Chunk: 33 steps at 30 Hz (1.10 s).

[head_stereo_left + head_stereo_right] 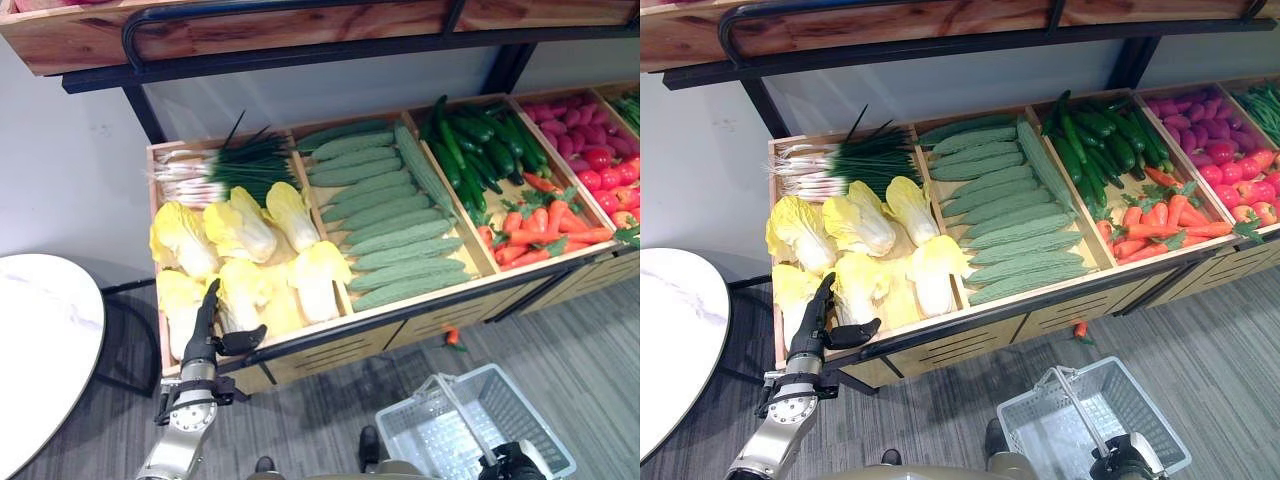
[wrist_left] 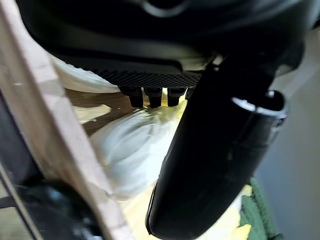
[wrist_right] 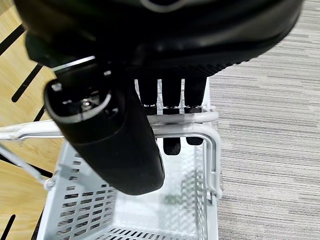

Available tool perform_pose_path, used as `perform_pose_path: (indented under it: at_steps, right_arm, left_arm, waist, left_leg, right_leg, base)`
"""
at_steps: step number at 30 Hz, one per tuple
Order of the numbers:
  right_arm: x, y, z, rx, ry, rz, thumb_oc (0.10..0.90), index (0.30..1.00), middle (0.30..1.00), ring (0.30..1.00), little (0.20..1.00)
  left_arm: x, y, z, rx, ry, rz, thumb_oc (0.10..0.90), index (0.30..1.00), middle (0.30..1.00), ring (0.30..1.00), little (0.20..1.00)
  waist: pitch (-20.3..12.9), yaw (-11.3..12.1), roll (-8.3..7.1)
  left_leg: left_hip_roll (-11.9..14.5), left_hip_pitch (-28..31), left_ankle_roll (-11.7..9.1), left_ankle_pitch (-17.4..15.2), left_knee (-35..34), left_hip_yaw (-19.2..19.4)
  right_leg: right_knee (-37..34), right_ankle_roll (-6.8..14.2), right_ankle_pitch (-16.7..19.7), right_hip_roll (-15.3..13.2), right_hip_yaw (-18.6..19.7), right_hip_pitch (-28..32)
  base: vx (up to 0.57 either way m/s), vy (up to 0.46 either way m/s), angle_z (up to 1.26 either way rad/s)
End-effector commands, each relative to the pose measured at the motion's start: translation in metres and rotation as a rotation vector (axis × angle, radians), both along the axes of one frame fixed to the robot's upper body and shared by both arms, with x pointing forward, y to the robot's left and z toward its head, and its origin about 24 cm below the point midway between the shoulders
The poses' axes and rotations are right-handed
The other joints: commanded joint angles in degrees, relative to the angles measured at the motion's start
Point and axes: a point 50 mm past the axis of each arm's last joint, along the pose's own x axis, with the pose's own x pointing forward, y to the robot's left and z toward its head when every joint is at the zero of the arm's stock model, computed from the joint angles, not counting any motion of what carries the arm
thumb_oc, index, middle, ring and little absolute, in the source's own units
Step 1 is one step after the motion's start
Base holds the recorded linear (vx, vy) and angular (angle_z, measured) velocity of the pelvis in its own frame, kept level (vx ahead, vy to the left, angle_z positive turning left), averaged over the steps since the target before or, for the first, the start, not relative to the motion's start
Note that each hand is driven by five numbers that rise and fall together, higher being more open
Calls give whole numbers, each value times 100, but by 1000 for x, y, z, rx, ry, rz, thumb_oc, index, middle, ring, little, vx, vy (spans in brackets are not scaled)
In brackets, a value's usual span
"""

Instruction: Get the vegetables into the basket

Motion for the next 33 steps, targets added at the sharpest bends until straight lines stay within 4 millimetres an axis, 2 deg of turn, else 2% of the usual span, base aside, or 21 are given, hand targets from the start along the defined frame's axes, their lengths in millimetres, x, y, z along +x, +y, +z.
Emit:
perform_pose_path:
  at_steps: [1, 5, 6, 7, 8, 13, 18, 20, 21, 22, 23, 25, 26, 27, 30, 33]
  right_arm:
    - [11, -11, 8, -78, -30, -1, 400, 300, 300, 300, 300]
    - [14, -10, 7, -68, -26, 6, 400, 300, 300, 300, 300]
    - [15, -9, 7, -64, -24, 9, 400, 300, 300, 300, 300]
    - [15, -9, 7, -64, -24, 8, 400, 300, 300, 300, 300]
    - [18, -8, 7, -58, -26, 19, 400, 300, 300, 300, 300]
    - [18, -6, 6, -52, -16, 30, 400, 300, 300, 300, 300]
    - [18, -5, 6, -55, -10, 37, 400, 300, 300, 300, 300]
    - [17, -6, 6, -62, -10, 31, 400, 300, 300, 300, 300]
    - [16, -7, 6, -63, -12, 24, 400, 300, 300, 300, 300]
    - [16, -8, 6, -65, -15, 21, 400, 300, 300, 300, 300]
    - [16, -7, 6, -64, -15, 21, 400, 300, 300, 300, 300]
    - [19, -7, 7, -59, -26, 21, 400, 300, 300, 300, 300]
    - [19, -7, 7, -59, -26, 21, 400, 300, 300, 300, 300]
    - [19, -9, 8, -52, -29, 20, 400, 300, 300, 300, 300]
    - [19, -6, 6, -24, -28, 24, 400, 300, 300, 300, 300]
    - [20, -5, 6, -13, -34, 22, 400, 300, 300, 300, 300]
  left_arm:
    - [20, 0, 16, 110, -46, -95, 900, 1000, 1000, 1000, 1000]
    - [23, -3, 9, 187, 16, -166, 900, 1000, 1000, 1000, 1000]
    - [24, -4, 6, 210, 36, -182, 704, 725, 725, 725, 725]
    - [24, -4, 6, 210, 36, -182, 453, 374, 374, 374, 374]
    - [27, -4, 3, 246, 64, -202, 400, 300, 300, 300, 300]
    - [27, -4, -2, 183, 79, -148, 400, 300, 300, 300, 300]
    - [33, -9, 15, 41, -38, -92, 400, 300, 300, 300, 300]
    - [40, -13, 35, -33, -151, -85, 400, 300, 300, 300, 300]
    - [45, -17, 59, -105, -273, -104, 400, 300, 300, 300, 300]
    - [47, -20, 74, -145, -344, -133, 400, 300, 300, 300, 300]
    - [46, -19, 74, -145, -344, -133, 400, 300, 300, 300, 300]
    - [47, -21, 102, -193, -466, -208, 400, 300, 300, 300, 300]
    - [47, -21, 102, -193, -466, -208, 400, 300, 300, 300, 300]
    - [45, -21, 120, -276, -545, -261, 400, 300, 300, 300, 300]
    - [40, -21, 134, -394, -613, -296, 400, 300, 300, 300, 300]
    - [36, -21, 138, -411, -625, -335, 400, 300, 300, 300, 300]
  waist:
    - [-185, -54, -322]
    - [-203, -91, -326]
    - [-211, -98, -325]
    - [-209, -96, -325]
    - [-222, -123, -329]
    - [-238, -144, -341]
    - [-257, -146, -348]
    - [-255, -139, -353]
    - [-249, -132, -352]
    - [-242, -132, -352]
    - [-240, -133, -354]
    - [-222, -131, -358]
    - [-221, -132, -359]
    - [-218, -123, -358]
    - [-224, -100, -365]
    - [-223, -85, -375]
  left_leg:
    - [78, -268, 5, -21, 4, -314]
    - [80, -251, 12, -39, 4, -279]
    - [79, -242, 13, -46, 4, -271]
    - [79, -241, 13, -47, 4, -270]
    - [82, -237, 11, -54, 4, -253]
    - [80, -224, 17, -67, 4, -221]
    - [74, -206, 20, -78, 4, -220]
    - [67, -198, 17, -82, 4, -230]
    - [63, -195, 16, -83, 4, -238]
    - [62, -193, 16, -87, 4, -244]
    - [63, -190, 16, -88, 4, -244]
    - [65, -186, 9, -88, 4, -238]
    - [65, -185, 10, -88, 4, -238]
    - [61, -179, -2, -93, 4, -230]
    - [53, -148, 1, -103, 4, -234]
    - [47, -137, 5, -111, 4, -235]
  right_leg:
    - [32, 581, -183, -496, 20, 184]
    - [32, 576, -186, -478, 51, 184]
    - [32, 576, -185, -475, 59, 185]
    - [32, 576, -185, -475, 60, 185]
    - [32, 575, -178, -472, 75, 174]
    - [32, 575, -173, -468, 99, 159]
    - [32, 572, -175, -468, 113, 170]
    - [32, 576, -177, -475, 107, 181]
    - [32, 579, -176, -481, 96, 192]
    - [32, 581, -178, -484, 91, 194]
    - [32, 581, -178, -483, 91, 198]
    - [32, 584, -176, -489, 98, 200]
    - [32, 584, -176, -489, 98, 200]
    - [32, 588, -170, -500, 106, 209]
    - [32, 588, -170, -512, 105, 233]
    - [32, 591, -169, -517, 104, 241]
  base:
    - [0, 0, 0]
    - [0, 0, 0]
    - [0, 0, 0]
    - [0, 0, 0]
    - [0, 0, 0]
    - [2, 2, -2]
    - [2, 1, -1]
    - [0, 0, 0]
    - [0, 0, 0]
    - [0, 0, 0]
    - [0, 0, 0]
    - [0, 0, 0]
    - [0, 0, 0]
    - [0, 0, 0]
    - [0, 0, 0]
    - [0, 0, 0]
